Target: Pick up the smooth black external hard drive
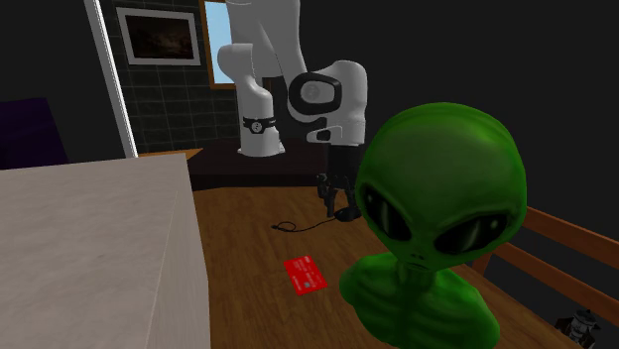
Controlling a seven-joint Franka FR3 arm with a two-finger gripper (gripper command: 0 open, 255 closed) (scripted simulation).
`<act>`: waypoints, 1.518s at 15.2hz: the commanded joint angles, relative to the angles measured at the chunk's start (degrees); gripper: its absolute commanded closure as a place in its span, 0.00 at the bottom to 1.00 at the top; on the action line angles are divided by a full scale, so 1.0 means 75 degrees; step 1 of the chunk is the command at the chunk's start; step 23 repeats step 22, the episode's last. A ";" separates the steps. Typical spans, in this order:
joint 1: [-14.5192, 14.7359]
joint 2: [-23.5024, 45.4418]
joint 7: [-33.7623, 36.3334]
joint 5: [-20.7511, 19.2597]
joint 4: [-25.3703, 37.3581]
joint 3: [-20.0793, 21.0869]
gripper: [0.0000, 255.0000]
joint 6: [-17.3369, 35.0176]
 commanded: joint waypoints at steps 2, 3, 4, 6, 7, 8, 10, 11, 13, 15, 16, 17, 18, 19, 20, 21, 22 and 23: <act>0.0004 0.0046 -0.0010 0.0005 0.0028 -0.0003 1.00 0.0012; 0.0007 0.0053 -0.0004 -0.0002 0.0032 -0.0006 1.00 0.0012; 0.0011 0.0058 0.0001 -0.0005 0.0038 -0.0008 1.00 0.0010; -0.0053 -0.0058 -0.0141 0.0158 -0.0025 0.0070 1.00 -0.0006; -0.0112 -0.0170 -0.0270 0.0310 -0.0087 0.0144 1.00 -0.0019; -0.0173 -0.0281 -0.0401 0.0464 -0.0148 0.0219 1.00 -0.0033; -0.0302 -0.0504 -0.0667 0.0779 -0.0266 0.0379 1.00 -0.0063; -0.0369 -0.0615 -0.0803 0.0941 -0.0324 0.0463 1.00 -0.0079; -0.0509 -0.0839 -0.1080 0.1274 -0.0434 0.0637 1.00 -0.0112; -0.0656 -0.1063 -0.1366 0.1619 -0.0538 0.0822 1.00 -0.0148; -0.0731 -0.1176 -0.1513 0.1797 -0.0588 0.0916 1.00 -0.0167; -0.0809 -0.1289 -0.1661 0.1978 -0.0637 0.1014 1.00 -0.0186; -0.0887 -0.1403 -0.1812 0.2163 -0.0684 0.1114 1.00 -0.0206; -0.0967 -0.1517 -0.1965 0.2352 -0.0730 0.1216 1.00 -0.0227; -0.1049 -0.1632 -0.2120 0.2544 -0.0774 0.1320 1.00 -0.0248; -0.1063 -0.1649 -0.2144 0.2573 -0.0780 0.1338 1.00 -0.0252; -0.1063 -0.1649 -0.2143 0.2572 -0.0781 0.1338 1.00 -0.0251; -0.1063 -0.1649 -0.2143 0.2572 -0.0781 0.1338 1.00 -0.0251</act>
